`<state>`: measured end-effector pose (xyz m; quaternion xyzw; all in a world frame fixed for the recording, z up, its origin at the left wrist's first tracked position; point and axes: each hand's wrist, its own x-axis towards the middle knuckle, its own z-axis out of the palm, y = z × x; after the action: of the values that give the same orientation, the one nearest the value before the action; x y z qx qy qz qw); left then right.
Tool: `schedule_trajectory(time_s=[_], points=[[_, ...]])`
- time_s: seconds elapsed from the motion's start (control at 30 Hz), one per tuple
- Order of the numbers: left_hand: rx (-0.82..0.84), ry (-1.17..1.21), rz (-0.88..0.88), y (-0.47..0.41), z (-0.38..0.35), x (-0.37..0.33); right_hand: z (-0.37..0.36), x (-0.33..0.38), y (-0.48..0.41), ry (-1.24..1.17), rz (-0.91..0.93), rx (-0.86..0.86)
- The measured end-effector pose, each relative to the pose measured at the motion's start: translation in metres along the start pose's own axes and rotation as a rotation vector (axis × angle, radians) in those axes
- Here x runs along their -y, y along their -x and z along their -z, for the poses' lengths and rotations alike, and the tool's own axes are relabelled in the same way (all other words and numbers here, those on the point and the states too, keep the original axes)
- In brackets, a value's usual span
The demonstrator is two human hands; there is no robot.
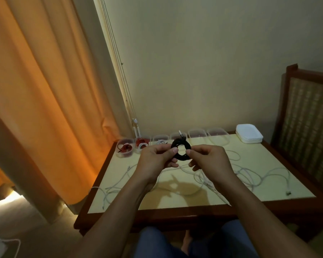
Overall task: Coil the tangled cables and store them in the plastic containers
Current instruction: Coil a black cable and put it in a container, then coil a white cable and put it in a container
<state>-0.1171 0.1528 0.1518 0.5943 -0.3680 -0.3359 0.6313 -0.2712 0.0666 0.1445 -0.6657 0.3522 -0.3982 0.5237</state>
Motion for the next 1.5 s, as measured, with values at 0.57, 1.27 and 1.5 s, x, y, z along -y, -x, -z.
schedule_trajectory(time_s=[0.57,1.27,1.5], points=[[-0.043,-0.854,-0.165,-0.256,0.025,0.135,-0.029,-0.134,-0.289,0.554,-0.056,0.01],[0.229,-1.121,-0.346,-0.279,0.049,0.27,-0.074,-0.235,-0.365,1.159,0.121,0.322],[0.168,-1.216,-0.352,-0.277,0.042,0.267,-0.055,-0.22,-0.326,0.94,0.2,0.169]])
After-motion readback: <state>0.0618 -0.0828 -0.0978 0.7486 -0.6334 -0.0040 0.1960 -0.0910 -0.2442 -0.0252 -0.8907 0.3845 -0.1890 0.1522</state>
